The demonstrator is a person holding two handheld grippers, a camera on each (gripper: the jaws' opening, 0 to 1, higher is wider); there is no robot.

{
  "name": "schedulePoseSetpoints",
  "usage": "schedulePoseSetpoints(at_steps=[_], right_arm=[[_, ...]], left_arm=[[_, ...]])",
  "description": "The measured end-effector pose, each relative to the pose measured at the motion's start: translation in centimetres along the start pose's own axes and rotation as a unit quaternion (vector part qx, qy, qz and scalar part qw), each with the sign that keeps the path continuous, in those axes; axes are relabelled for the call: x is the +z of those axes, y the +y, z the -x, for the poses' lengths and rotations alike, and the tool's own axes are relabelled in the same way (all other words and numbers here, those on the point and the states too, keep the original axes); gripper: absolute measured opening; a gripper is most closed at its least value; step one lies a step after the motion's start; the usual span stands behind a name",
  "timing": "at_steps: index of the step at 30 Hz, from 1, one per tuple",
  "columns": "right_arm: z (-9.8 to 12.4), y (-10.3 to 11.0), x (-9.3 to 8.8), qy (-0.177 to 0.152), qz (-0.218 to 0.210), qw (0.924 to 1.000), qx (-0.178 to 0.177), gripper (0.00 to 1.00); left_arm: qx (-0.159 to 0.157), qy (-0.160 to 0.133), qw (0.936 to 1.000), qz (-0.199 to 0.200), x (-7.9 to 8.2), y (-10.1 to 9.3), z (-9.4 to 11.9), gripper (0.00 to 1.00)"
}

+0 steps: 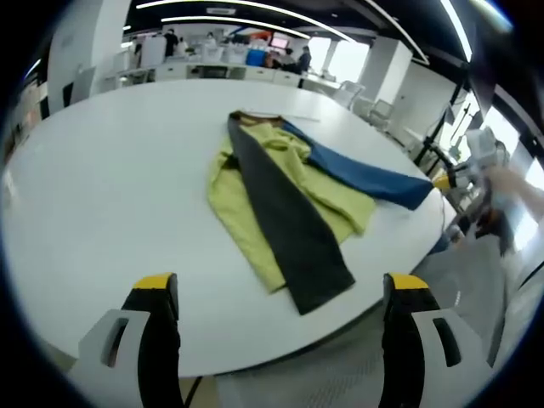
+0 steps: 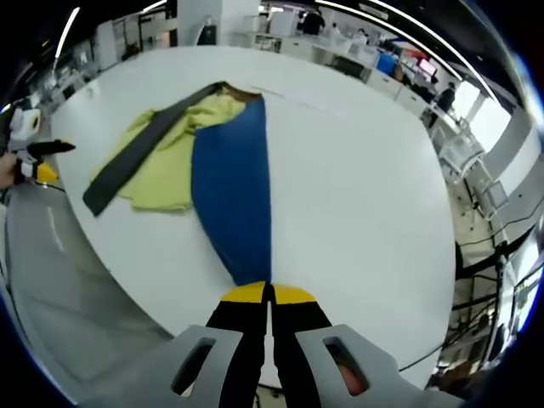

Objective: Fold the garment on the visible template until the final outline fits inside the template.

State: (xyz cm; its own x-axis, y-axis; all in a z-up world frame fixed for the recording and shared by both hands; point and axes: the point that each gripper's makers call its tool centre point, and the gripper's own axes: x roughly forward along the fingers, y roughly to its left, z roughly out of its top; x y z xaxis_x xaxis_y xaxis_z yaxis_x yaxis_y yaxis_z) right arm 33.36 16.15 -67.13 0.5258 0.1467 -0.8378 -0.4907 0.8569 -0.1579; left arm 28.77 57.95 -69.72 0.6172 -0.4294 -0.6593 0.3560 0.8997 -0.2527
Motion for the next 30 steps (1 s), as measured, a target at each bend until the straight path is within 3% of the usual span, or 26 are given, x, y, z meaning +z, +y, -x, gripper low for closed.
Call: schedulePoseSetpoints(at_steps=[18,30], right_arm=[[-0.9,-4.6,-0.1,0.025,0.001,0.9997,-0.008,0.02],[-2.6,-9.6,-1.0,0.065,0.037,0.997,-0.022,0.02]], left_arm=[[0.009,-0.004,0.9999,0.003,0.1,0.3,0.1,0.97],[0.015,0.005,0.9999,0.003,-0.2,0.5,0.2,0.97]])
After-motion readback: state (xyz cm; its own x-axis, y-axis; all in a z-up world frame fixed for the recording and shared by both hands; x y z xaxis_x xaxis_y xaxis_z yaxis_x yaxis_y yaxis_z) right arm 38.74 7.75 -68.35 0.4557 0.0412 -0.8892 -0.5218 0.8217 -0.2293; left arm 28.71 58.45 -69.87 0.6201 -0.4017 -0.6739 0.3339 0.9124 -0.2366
